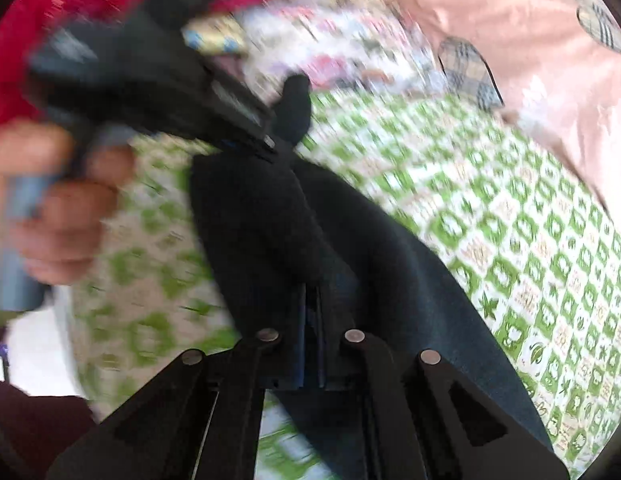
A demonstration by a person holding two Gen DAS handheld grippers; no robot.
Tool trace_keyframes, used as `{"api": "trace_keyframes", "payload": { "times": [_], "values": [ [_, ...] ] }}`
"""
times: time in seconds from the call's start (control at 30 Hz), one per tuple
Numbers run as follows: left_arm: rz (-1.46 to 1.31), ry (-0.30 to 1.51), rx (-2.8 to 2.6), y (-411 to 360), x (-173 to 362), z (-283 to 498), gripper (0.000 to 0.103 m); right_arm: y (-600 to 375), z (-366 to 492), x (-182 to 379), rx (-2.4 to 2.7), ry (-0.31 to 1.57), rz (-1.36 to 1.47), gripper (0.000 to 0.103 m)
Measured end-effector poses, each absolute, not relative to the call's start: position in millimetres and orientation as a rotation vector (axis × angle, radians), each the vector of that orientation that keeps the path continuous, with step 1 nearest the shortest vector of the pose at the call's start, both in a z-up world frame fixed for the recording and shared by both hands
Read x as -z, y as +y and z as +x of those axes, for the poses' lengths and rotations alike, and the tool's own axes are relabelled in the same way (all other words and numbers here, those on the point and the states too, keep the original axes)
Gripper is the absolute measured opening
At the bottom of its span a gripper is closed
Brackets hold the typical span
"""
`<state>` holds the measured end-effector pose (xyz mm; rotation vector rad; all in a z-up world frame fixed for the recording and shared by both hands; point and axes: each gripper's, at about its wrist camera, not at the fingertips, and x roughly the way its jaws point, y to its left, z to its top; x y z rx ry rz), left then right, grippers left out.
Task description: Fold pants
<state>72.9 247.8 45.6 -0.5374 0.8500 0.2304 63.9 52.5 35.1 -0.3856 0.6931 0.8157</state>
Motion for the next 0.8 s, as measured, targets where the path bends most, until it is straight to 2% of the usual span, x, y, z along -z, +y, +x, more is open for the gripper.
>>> {"api": "trace_keyframes", "payload": {
  "times": [0.13,0.33,0.63,0.8],
  "values": [
    [-0.637,0.782,-0.174,264.6,-36.7,43.1,0.008,56.7,49.1,-36.6,-0.829,0.676,-0.370,0.005],
    [-0.787,0.735,-0.117,284.3,-7.6,18.5,0.009,54.3,60.3,-10.7,-0.809,0.750,-0.262,0.005],
    [-0.736,0.593,-0.023,292.9,-11.8,23.0,0.010,68.5,58.3,-7.7,-0.786,0.752,-0.252,0.005],
    [-0.771,0.670,-0.067,296.7,8.0,32.2,0.013,70.3,61.2,-4.9,-0.751,0.752,-0.259,0.005]
  ]
}}
